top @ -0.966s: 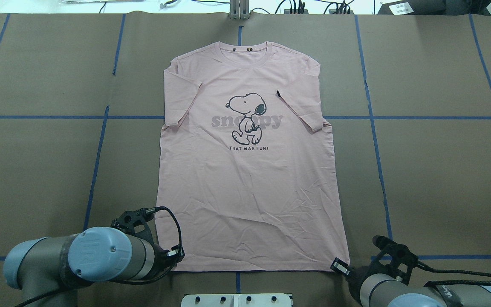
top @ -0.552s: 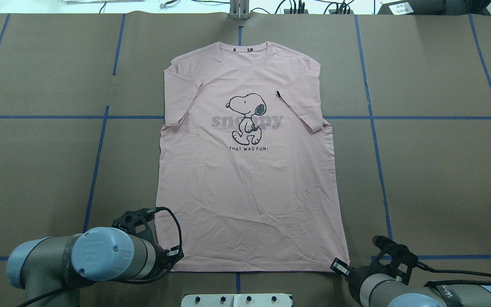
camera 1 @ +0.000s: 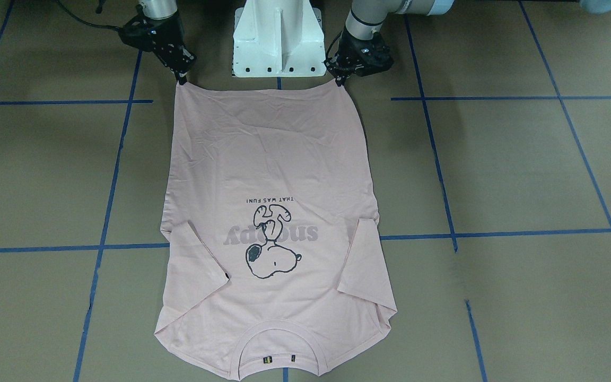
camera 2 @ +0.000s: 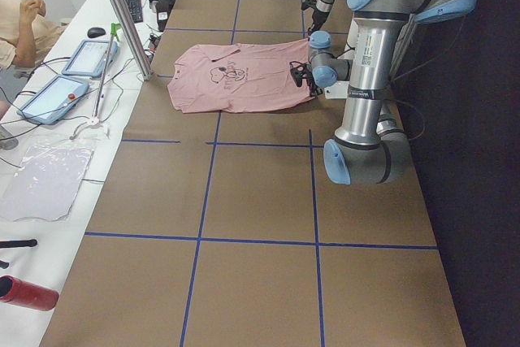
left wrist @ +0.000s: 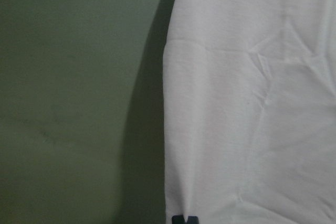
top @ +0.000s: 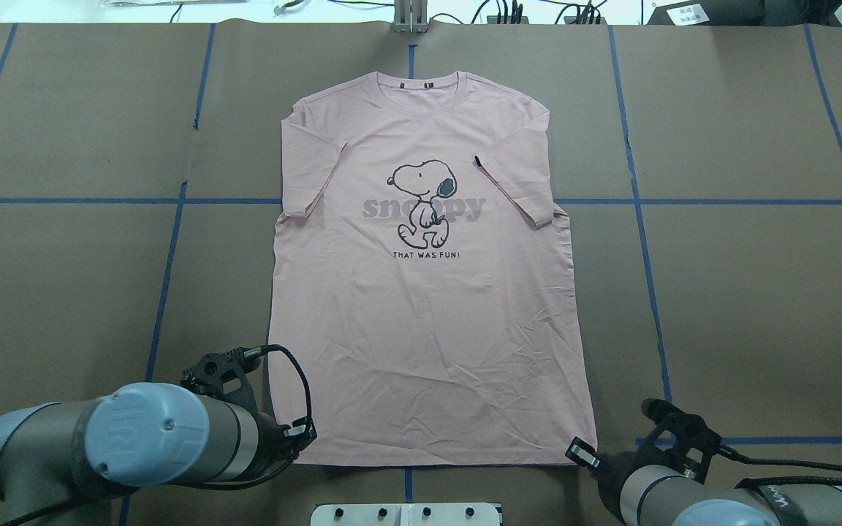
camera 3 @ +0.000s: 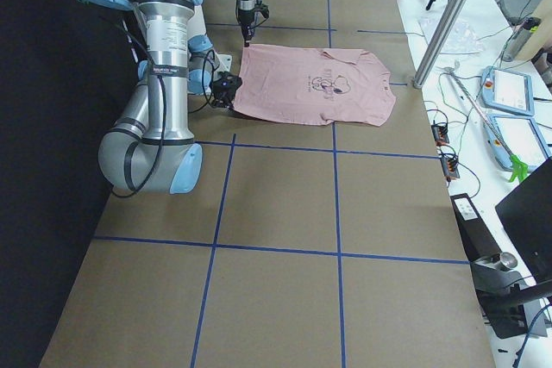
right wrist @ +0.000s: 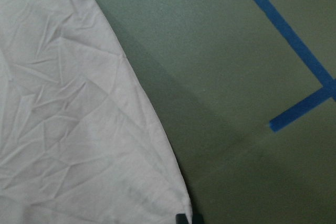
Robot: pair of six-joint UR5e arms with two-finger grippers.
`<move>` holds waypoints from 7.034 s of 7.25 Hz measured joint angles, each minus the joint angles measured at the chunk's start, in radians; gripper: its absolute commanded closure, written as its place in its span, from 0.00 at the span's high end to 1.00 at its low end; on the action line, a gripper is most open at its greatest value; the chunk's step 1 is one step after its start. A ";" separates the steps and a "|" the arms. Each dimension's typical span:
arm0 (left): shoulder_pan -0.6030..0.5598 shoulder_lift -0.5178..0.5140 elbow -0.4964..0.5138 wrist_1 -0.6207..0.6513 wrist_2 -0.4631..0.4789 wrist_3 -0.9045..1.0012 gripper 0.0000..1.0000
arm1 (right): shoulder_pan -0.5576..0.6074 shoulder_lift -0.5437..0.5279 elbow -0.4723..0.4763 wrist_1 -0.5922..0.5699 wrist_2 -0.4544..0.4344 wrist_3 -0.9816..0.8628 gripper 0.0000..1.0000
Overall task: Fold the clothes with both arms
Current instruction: 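Grasp both hem corners with the left and right grippers, then lift the hem with both grippers and fold it toward the collar, then lay the hem down near the collar and open both grippers, then move the right gripper to the folded edge nearest it and press it flat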
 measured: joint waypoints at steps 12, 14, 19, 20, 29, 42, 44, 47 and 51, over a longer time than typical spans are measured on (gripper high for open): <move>-0.536 -0.423 0.686 -0.249 0.193 0.459 0.00 | 0.802 0.742 -0.856 0.007 0.276 -0.696 0.00; -0.551 -0.486 0.815 -0.306 0.219 0.503 0.00 | 0.814 0.836 -0.999 0.018 0.279 -0.717 0.00; -0.569 -0.524 1.016 -0.516 0.222 0.598 0.00 | 0.815 0.879 -1.169 0.148 0.278 -0.719 0.00; -0.569 -0.528 1.020 -0.524 0.221 0.601 0.00 | 0.815 0.881 -1.177 0.151 0.278 -0.719 0.00; -0.624 -0.474 0.950 -0.657 0.133 0.596 0.49 | 0.797 0.726 -0.920 0.177 0.329 -0.691 0.65; -0.627 -0.420 0.889 -0.680 0.117 0.588 0.54 | 0.579 0.397 -0.569 0.173 0.307 -0.438 0.00; -0.627 -0.419 0.889 -0.680 0.117 0.589 0.54 | 0.581 0.394 -0.567 0.173 0.307 -0.438 0.00; -0.627 -0.404 0.872 -0.678 0.118 0.589 0.54 | 0.580 0.373 -0.540 0.175 0.309 -0.437 0.00; -0.628 -0.342 0.786 -0.675 0.117 0.588 0.54 | 0.504 0.134 -0.235 0.167 0.405 -0.414 0.00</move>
